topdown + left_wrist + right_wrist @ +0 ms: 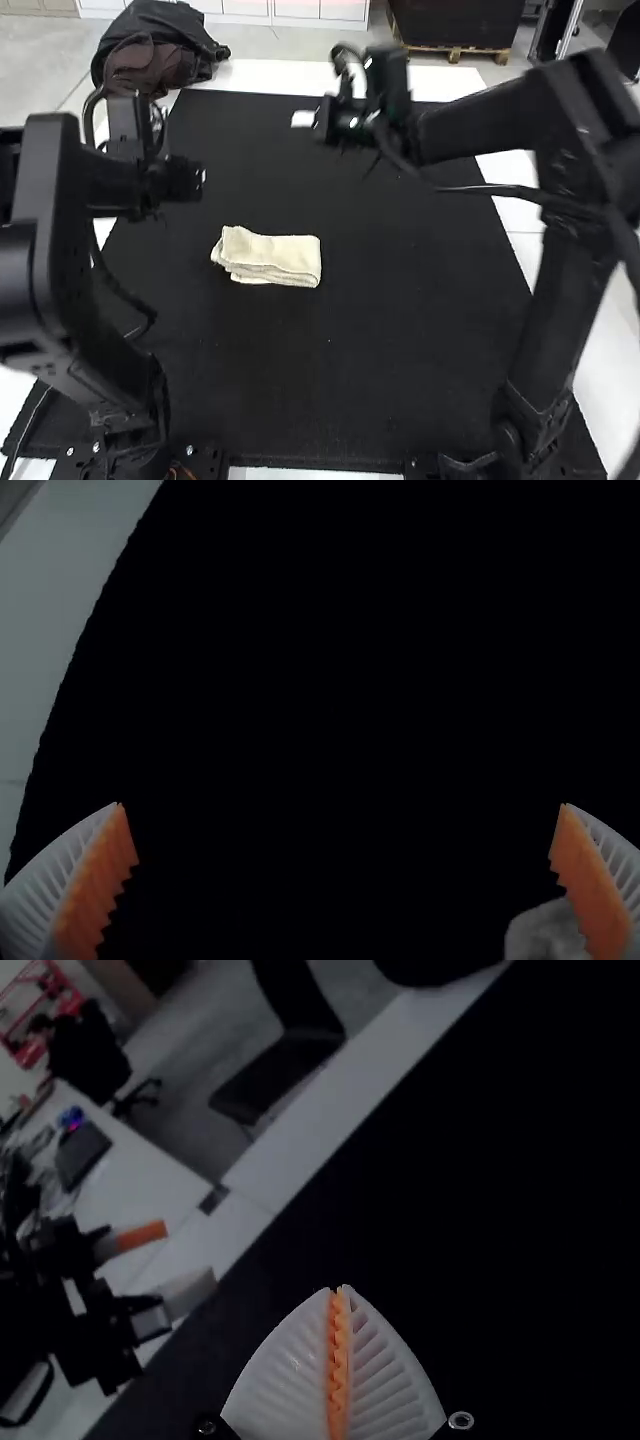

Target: Fold the towel.

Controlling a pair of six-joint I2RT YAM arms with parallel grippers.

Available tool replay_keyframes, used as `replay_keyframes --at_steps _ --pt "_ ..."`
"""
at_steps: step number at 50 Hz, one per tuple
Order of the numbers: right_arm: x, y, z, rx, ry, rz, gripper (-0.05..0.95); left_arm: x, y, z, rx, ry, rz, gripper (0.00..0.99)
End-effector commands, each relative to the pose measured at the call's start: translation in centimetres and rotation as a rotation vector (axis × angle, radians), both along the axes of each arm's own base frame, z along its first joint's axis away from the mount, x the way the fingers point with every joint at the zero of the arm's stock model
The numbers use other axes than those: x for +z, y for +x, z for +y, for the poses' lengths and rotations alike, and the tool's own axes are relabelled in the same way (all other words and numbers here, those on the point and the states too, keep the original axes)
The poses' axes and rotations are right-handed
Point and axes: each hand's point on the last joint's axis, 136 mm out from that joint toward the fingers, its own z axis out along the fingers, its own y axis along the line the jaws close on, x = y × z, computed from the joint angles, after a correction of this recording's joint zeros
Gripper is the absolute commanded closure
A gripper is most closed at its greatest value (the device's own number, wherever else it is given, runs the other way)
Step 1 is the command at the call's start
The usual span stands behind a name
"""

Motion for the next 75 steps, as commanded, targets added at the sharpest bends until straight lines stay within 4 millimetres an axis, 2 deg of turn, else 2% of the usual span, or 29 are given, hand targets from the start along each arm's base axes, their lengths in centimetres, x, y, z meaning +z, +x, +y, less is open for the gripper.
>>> replay_keyframes --at_steps 1,11,13,18,24,27,30,33,36,47,50,55,59,66,68,75 --pt "5.8 0.1 -3.9 -0.065 0.065 -0.089 0.92 5.6 0.9 -2.1 -0.038 -0.014 -0.127 0.03" --pt "9.6 -0.6 -10.6 -0.188 0.082 -0.142 0.92 9.5 0.0 -5.8 -0.083 0.002 -0.207 0.03" --pt "10.3 -1.0 -11.9 -0.21 0.089 -0.157 0.92 10.0 -0.4 -6.1 -0.087 0.001 -0.219 0.03" --pt "12.2 -2.8 -14.9 -0.255 0.119 -0.197 0.91 11.3 -1.5 -5.2 -0.045 0.006 -0.245 0.03" --pt "14.4 -5.6 -18.2 -0.311 0.187 -0.225 0.61 13.7 -3.4 -4.9 -0.026 0.015 -0.313 0.03" --pt "15.1 -7.1 -19.2 -0.319 0.217 -0.233 0.51 15.0 -4.3 -4.7 -0.019 0.013 -0.348 0.03" --pt "15.7 -8.7 -20.2 -0.32 0.242 -0.248 0.36 15.7 -5.2 -4.6 -0.011 0.006 -0.366 0.03" --pt "16.5 -10.8 -21.0 -0.319 0.256 -0.292 0.15 16.0 -6.2 -4.5 -0.004 -0.007 -0.371 0.03" --pt "17.0 -12.5 -21.5 -0.311 0.268 -0.309 -0.02 16.5 -7.2 -4.5 -0.001 -0.01 -0.392 0.03" --pt "20.1 -20.4 -22.9 -0.304 0.279 -0.501 -0.02 22.5 -12.7 -4.8 -0.003 -0.04 -0.669 0.028" --pt "20.8 -22.7 -23.3 -0.319 0.285 -0.574 -0.02 23.1 -14.0 -4.9 -0.008 -0.045 -0.714 0.028" --pt "20.8 -24.9 -24.1 -0.38 0.284 -0.62 -0.02 23.6 -16.1 -4.8 0.002 -0.072 -0.776 0.028" --pt "20.5 -26.1 -25.1 -0.462 0.262 -0.658 -0.02 24.6 -18.3 -4.5 0.02 -0.069 -0.86 0.028" --pt "21.3 -28.4 -28.7 -0.723 0.222 -0.829 -0.02 26.0 -23.0 -3.5 0.08 -0.058 -1.048 0.028" --pt "21.5 -29.0 -29.3 -0.767 0.221 -0.873 -0.02 25.5 -22.7 -3.4 0.087 -0.033 -1.028 0.028" --pt "20.4 -27.1 -31.4 -0.901 0.133 -0.881 -0.02 25.0 -22.5 -2.7 0.134 -0.013 -1.013 0.03"
